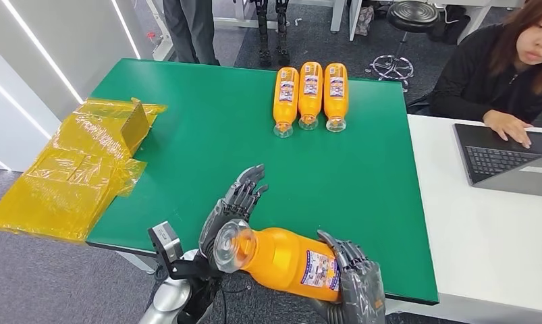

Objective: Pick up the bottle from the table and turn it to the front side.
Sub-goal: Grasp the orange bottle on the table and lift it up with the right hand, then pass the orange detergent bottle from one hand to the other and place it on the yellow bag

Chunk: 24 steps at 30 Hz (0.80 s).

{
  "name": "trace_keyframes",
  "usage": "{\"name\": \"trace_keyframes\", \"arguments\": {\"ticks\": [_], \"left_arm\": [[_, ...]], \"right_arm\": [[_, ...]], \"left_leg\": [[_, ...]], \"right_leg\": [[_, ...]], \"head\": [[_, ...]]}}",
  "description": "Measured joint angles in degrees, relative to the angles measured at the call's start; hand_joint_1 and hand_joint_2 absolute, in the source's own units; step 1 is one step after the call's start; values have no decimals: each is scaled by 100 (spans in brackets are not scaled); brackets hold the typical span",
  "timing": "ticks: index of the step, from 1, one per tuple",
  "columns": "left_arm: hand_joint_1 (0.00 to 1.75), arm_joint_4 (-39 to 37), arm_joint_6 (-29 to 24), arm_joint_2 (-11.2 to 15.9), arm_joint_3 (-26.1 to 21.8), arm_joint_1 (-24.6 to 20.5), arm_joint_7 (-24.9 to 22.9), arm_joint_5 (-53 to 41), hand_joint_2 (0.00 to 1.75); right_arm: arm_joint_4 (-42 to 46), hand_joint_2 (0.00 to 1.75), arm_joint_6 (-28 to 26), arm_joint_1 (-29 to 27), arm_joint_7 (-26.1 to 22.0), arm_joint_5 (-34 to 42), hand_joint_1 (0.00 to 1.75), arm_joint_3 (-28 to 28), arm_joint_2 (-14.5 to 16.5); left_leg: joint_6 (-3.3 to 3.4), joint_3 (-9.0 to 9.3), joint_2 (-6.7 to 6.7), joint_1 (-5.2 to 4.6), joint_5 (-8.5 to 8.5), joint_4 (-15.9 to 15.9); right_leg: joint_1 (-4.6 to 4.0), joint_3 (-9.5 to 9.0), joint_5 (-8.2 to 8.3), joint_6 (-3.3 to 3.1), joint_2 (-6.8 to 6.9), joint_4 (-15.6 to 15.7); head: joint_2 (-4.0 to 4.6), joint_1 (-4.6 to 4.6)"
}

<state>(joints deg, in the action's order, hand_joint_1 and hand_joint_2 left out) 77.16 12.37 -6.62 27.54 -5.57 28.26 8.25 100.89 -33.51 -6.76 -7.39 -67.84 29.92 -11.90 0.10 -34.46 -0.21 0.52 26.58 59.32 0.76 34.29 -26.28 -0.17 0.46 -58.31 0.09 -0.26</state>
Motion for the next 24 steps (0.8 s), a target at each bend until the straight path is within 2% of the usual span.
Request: {"name": "trace_keyframes", "arguments": {"ticks": [4,12,17,24], "left_arm": [[0,14,-120,8,36,7,10,-61,175],[0,329,-427,125,71,255,51,-199,175],[0,569,-490,185,70,449,53,-311,175],[0,732,-515,217,70,603,13,-449,175]], "right_arm": [[-28,175,-48,16,-114,427,175,-2,65],[-440,175,-268,95,-827,2021,175,-253,89],[-737,175,-256,223,-1060,2165,175,-428,89],[-923,175,-260,243,-1136,2130,175,-431,91]], "left_leg": [[0,0,0,0,0,0],[0,-2,0,0,0,0],[0,-2,-1,0,0,0],[0,-2,-1,0,0,-1]], "right_leg": [[0,-1,0,0,1,0],[0,-1,0,0,0,0],[0,-1,0,0,1,0],[0,0,-1,0,1,0]], "head": [[0,0],[0,-1],[0,0],[0,0]]}}
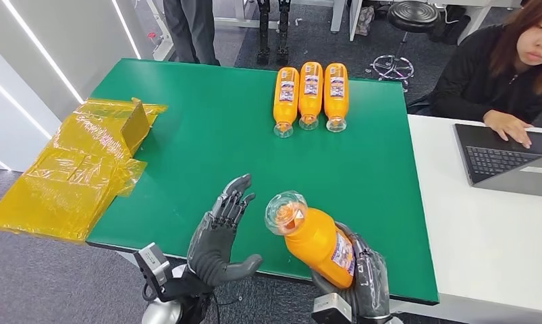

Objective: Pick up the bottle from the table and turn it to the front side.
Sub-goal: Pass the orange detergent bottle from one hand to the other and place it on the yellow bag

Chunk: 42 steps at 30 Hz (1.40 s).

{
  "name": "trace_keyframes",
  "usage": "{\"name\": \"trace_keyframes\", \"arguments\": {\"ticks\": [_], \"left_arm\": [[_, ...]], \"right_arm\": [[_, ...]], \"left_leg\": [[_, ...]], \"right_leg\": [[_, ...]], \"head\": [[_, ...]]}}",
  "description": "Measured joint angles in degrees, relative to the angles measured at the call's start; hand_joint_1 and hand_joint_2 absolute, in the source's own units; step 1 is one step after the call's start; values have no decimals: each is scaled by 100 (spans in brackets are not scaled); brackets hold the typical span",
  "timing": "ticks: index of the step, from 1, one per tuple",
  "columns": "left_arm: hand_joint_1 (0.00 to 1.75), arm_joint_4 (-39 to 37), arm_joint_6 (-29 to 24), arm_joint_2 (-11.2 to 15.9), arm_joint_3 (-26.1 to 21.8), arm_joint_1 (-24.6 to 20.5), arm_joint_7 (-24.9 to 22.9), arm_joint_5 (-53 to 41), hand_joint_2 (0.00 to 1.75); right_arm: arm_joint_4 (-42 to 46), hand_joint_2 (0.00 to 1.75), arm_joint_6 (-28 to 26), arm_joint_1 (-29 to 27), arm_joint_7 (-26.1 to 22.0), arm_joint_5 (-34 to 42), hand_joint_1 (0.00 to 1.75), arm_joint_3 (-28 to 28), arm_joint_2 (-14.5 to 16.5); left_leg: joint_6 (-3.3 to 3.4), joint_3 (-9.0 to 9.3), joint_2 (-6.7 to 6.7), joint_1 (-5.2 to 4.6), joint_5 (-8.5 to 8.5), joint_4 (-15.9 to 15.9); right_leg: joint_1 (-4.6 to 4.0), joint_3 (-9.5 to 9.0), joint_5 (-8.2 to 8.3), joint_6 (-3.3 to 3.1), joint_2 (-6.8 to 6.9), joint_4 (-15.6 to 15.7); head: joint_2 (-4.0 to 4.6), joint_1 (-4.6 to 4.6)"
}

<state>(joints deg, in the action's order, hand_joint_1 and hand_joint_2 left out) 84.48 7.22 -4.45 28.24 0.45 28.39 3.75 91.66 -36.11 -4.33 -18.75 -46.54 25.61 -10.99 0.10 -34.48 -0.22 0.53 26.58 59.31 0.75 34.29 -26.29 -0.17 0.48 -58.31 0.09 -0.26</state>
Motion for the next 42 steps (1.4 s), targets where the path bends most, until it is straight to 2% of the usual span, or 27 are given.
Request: {"name": "trace_keyframes", "arguments": {"ticks": [17,21,28,29,32,33,42], "left_arm": [[0,557,354,44,193,173,-123,-38,175],[0,625,454,42,439,-64,-243,206,175],[0,623,360,48,604,-289,-259,379,175],[14,623,329,51,609,-307,-256,387,175],[145,623,245,69,619,-354,-236,391,175],[175,623,221,74,620,-365,-223,394,175],[175,623,61,109,625,-395,-189,368,175]], "right_arm": [[-34,175,38,90,-44,-116,175,316,26],[-86,175,346,294,-57,-81,175,731,233],[-234,175,453,469,-67,104,175,1031,414],[-249,175,484,486,-67,129,175,1066,439],[-308,175,548,549,-56,193,175,1152,517],[-328,175,557,572,-48,208,175,1169,542],[-416,175,585,634,27,279,175,1180,663]], "left_leg": [[0,1,0,0,0,0],[-1,3,1,1,-1,0],[-1,3,1,0,-2,0],[-1,3,1,0,-2,0],[-1,3,1,0,-2,0],[-1,3,1,0,-2,0],[-1,3,1,0,-2,0]], "right_leg": [[0,0,0,0,0,0],[0,0,1,-1,-1,-1],[0,-1,1,-1,-1,-2],[0,0,1,-1,-1,-2],[0,0,1,-1,-1,-2],[0,0,1,-1,-1,-2],[0,0,1,-1,-1,-2]], "head": [[0,-1],[0,1],[0,0],[0,0],[0,0],[0,1],[0,-1]]}}
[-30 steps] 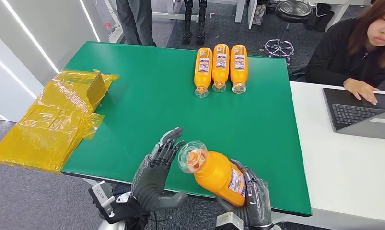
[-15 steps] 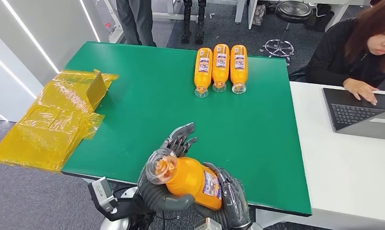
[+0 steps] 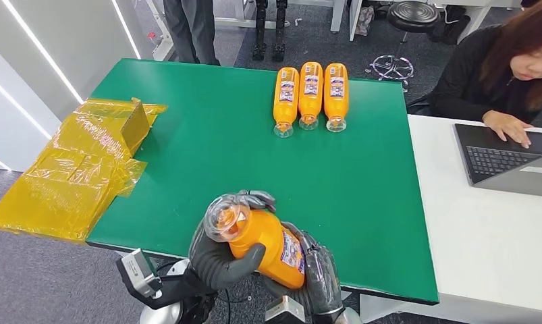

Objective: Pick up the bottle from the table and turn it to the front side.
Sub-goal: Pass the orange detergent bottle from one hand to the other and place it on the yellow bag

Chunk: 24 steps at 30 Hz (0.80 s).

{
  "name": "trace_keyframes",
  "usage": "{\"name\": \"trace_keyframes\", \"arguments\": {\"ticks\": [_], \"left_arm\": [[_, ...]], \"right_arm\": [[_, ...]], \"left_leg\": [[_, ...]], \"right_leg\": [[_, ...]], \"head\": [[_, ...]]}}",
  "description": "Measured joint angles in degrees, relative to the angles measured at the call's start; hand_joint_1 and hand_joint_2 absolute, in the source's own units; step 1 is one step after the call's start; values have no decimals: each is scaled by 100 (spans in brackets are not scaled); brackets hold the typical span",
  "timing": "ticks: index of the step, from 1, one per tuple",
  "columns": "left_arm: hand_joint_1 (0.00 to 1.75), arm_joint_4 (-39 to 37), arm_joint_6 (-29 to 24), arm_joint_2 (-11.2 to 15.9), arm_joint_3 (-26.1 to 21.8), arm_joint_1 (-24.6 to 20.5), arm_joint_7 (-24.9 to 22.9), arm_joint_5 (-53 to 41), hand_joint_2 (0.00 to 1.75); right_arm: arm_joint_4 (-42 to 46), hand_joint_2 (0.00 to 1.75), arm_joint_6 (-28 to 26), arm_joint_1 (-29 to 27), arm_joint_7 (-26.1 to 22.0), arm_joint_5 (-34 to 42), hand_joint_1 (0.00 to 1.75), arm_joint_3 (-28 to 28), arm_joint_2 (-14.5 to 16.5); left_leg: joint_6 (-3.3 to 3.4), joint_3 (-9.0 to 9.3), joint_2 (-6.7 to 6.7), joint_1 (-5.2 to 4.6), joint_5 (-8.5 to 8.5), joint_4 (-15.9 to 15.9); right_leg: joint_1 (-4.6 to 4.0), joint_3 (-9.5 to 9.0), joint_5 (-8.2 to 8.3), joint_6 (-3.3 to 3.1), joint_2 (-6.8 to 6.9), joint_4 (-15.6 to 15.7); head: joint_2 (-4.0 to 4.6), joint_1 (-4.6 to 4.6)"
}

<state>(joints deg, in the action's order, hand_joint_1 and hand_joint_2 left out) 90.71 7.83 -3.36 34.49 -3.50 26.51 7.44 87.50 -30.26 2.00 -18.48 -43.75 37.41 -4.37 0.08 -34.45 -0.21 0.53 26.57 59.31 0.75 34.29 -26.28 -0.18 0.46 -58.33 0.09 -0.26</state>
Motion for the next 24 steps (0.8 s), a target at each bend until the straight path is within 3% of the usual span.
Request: {"name": "trace_keyframes", "arguments": {"ticks": [6,10,17,24], "left_arm": [[175,0,-82,17,15,-41,-2,-27,175],[175,0,-133,24,15,-63,-5,-62,175],[175,-3,-249,49,15,-60,-57,-180,175],[175,-92,-686,55,-34,-83,-57,-489,175]], "right_arm": [[-50,175,16,18,-1,0,175,-13,22],[-101,175,18,44,-2,0,1,-29,50],[-108,175,-138,79,-160,236,0,-32,108],[-108,175,-777,42,-593,807,0,-46,138]], "left_leg": [[0,-1,0,0,0,0],[0,-1,0,0,0,0],[0,-1,-1,0,0,0],[0,0,0,0,0,0]], "right_leg": [[0,-1,0,0,0,0],[0,0,0,0,0,0],[0,0,0,0,0,0],[0,0,0,0,0,0]], "head": [[0,1],[0,1],[0,0],[0,0]]}}
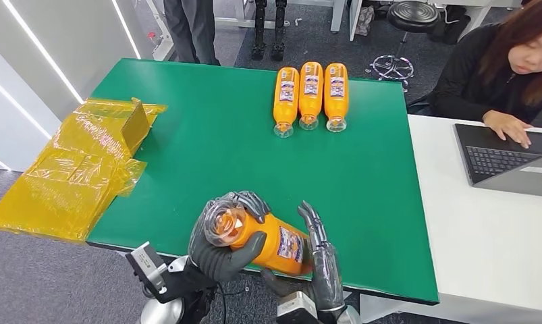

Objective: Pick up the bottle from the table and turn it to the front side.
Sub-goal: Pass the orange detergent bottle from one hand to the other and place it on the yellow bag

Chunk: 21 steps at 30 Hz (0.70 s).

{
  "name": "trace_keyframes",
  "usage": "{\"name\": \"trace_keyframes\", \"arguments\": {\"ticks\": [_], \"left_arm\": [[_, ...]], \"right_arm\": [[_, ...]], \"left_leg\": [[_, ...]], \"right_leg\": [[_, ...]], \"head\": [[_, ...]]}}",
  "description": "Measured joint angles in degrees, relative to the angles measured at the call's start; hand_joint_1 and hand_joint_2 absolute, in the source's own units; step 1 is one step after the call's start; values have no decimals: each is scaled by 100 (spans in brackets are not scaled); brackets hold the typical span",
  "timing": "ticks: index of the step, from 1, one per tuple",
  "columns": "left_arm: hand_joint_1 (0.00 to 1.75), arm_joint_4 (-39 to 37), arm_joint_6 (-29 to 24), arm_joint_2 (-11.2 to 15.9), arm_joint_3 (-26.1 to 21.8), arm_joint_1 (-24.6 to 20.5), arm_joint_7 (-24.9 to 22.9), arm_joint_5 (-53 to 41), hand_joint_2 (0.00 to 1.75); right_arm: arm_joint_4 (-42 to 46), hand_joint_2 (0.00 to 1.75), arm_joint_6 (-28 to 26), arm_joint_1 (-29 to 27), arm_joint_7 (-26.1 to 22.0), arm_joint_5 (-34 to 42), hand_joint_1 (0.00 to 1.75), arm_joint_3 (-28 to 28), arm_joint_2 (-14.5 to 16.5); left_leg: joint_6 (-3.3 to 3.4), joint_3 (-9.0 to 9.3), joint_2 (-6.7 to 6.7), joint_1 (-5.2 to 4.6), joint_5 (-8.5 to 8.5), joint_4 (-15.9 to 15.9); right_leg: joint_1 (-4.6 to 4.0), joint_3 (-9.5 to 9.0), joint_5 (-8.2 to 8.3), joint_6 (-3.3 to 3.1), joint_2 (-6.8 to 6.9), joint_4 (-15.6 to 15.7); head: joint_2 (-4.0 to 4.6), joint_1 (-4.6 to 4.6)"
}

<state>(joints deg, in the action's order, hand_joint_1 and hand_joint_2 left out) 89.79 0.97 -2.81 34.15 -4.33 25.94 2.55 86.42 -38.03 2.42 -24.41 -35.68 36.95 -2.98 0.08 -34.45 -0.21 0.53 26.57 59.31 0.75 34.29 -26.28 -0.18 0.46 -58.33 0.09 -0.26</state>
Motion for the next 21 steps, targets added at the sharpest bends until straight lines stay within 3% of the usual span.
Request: {"name": "trace_keyframes", "arguments": {"ticks": [7,13,21], "left_arm": [[175,-365,-829,52,-385,-262,96,-1173,175],[175,-919,-2041,195,-756,-793,-84,-3389,175],[175,-2816,-3071,331,-884,-2014,-679,-5374,175]], "right_arm": [[1,175,-105,-45,-186,158,0,-25,3],[20,175,-107,-113,-306,200,0,-92,5],[-26,175,-107,-131,-365,377,0,-127,13]], "left_leg": [[-2,2,0,1,-2,0],[-3,3,0,1,-3,0],[-5,3,0,1,-9,1]], "right_leg": [[-1,1,1,-2,-1,-1],[-1,1,2,-3,-1,-3],[-1,-1,9,-9,-1,-4]], "head": [[0,1],[0,1],[0,0]]}}
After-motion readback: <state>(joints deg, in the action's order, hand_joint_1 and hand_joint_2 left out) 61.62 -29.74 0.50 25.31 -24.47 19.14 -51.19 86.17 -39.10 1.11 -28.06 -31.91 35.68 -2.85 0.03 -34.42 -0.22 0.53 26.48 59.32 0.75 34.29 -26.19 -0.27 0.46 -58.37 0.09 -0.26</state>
